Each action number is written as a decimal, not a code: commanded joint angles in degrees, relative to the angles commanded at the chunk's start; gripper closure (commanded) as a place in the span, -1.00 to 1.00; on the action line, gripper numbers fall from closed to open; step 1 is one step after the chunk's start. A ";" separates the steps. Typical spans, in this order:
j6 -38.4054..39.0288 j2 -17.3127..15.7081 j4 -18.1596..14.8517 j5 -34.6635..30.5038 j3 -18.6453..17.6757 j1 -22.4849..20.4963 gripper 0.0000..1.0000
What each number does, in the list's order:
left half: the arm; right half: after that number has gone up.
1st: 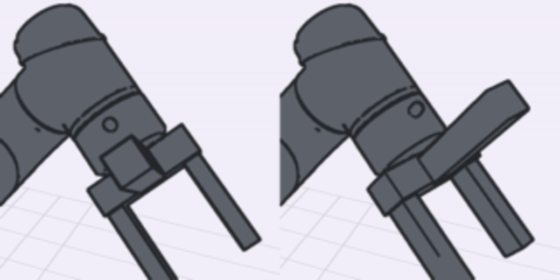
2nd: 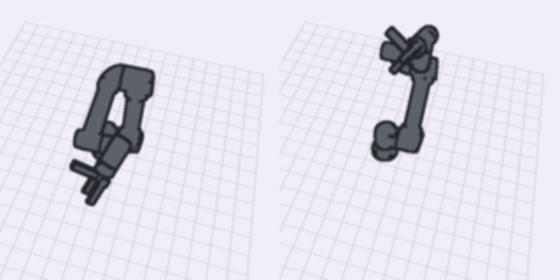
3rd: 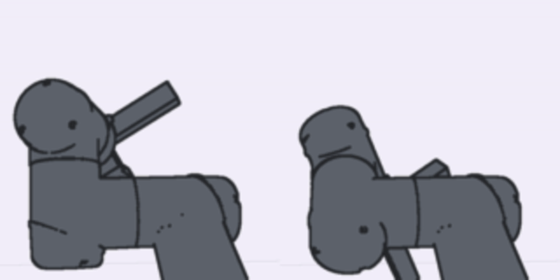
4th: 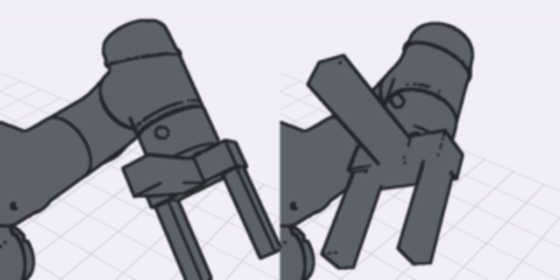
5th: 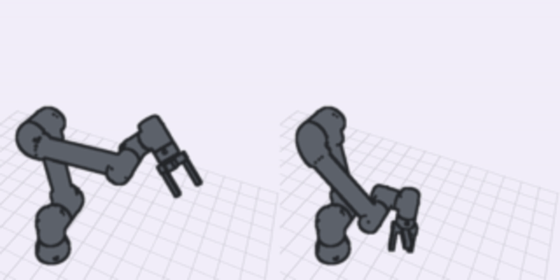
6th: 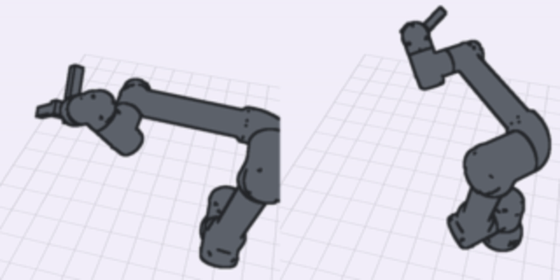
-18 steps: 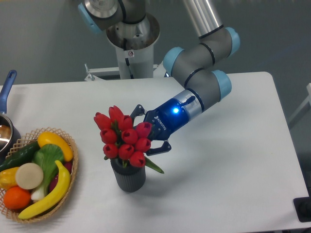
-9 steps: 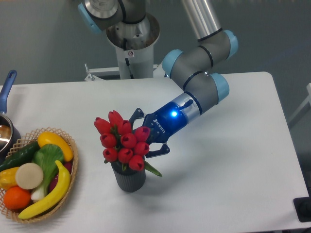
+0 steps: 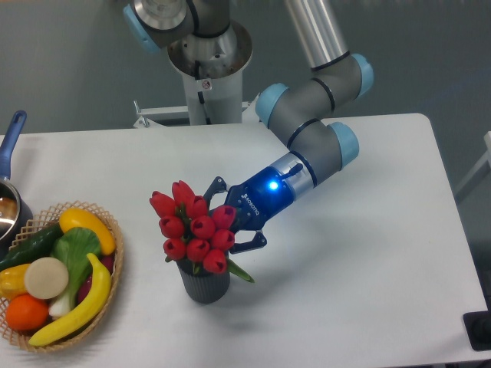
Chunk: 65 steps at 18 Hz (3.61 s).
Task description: Insert the flowers into the vase
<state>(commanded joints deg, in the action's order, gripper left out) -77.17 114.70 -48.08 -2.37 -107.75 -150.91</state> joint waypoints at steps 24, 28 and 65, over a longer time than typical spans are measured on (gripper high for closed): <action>-2.90 -2.98 0.00 -10.37 -3.52 -1.75 -1.00; -2.81 -5.88 -0.17 -13.53 -3.78 -3.51 -1.00; -24.26 -34.28 -19.42 -68.82 2.29 -24.70 -1.00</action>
<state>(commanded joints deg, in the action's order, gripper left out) -101.42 80.42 -67.50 -71.19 -105.47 -175.60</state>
